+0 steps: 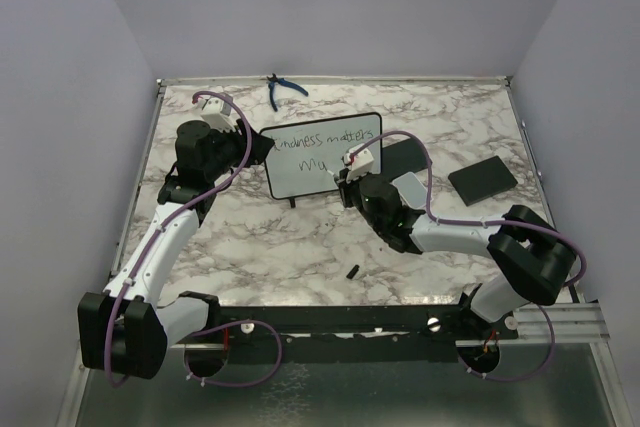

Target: Write a sentence on the whiteboard

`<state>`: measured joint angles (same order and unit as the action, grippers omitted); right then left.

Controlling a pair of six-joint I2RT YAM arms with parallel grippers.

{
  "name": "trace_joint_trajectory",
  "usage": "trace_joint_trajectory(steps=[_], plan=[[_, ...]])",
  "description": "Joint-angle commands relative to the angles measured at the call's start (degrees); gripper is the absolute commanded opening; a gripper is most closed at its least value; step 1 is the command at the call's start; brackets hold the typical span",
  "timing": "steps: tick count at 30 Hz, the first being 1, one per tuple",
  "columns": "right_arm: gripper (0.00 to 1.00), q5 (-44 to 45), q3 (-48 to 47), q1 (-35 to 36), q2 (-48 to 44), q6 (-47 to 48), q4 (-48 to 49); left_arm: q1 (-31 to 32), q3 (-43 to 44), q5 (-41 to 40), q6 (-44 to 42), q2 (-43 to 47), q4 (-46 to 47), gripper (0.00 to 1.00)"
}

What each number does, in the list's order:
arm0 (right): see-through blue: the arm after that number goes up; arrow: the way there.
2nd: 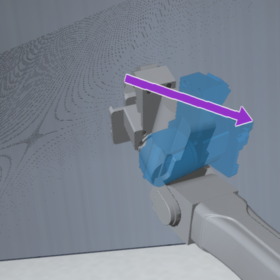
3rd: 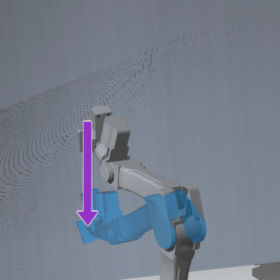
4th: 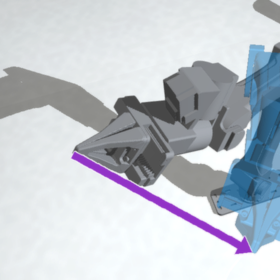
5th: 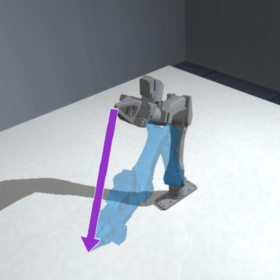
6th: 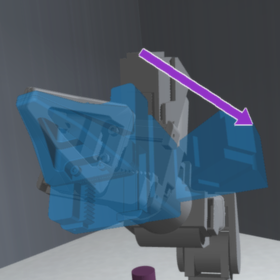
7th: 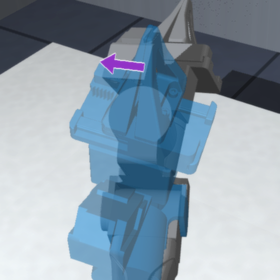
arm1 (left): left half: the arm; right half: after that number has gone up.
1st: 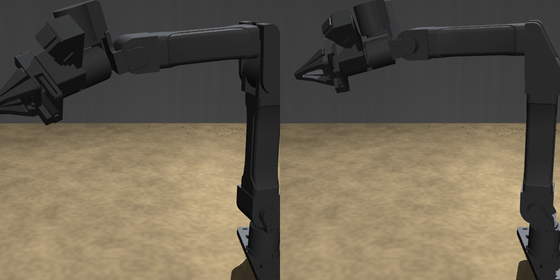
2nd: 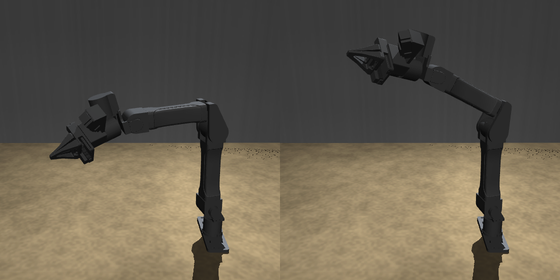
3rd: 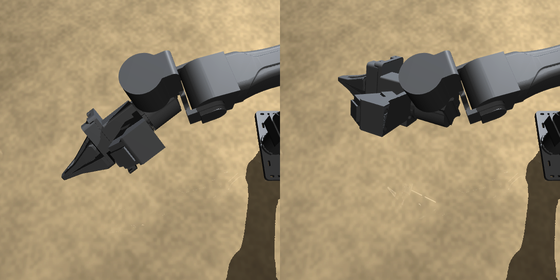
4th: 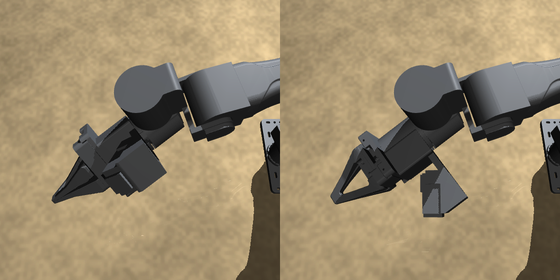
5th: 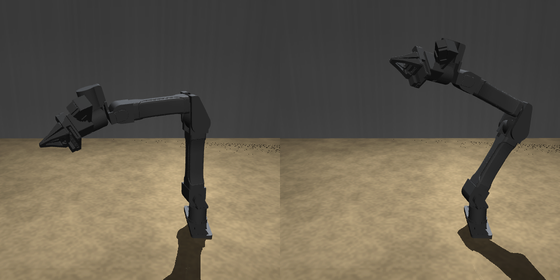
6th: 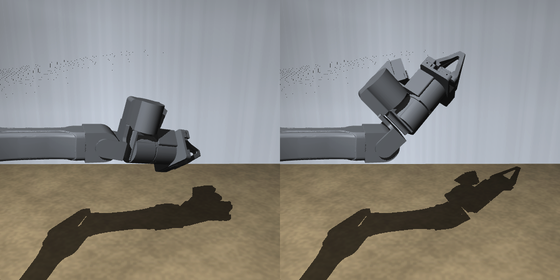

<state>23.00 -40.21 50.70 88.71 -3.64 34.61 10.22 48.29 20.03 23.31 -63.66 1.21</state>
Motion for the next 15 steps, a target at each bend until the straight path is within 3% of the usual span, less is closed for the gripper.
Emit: trace_joint_trajectory(steps=[1,11,15], plan=[[0.01,4.06,0.84,-0.16,-1.00,0.93,-0.78,0.15,-0.39,0.97,-0.15,1.34,1.25,0.49],[0.01,-0.92,3.21,-0.15,-7.12,1.98,0.43,0.20,-0.39,1.01,-0.18,1.26,1.25,0.49],[0.01,0.94,2.78,-0.16,-7.47,1.80,-0.96,0.16,-0.35,1.06,-0.10,1.26,1.25,0.49]])
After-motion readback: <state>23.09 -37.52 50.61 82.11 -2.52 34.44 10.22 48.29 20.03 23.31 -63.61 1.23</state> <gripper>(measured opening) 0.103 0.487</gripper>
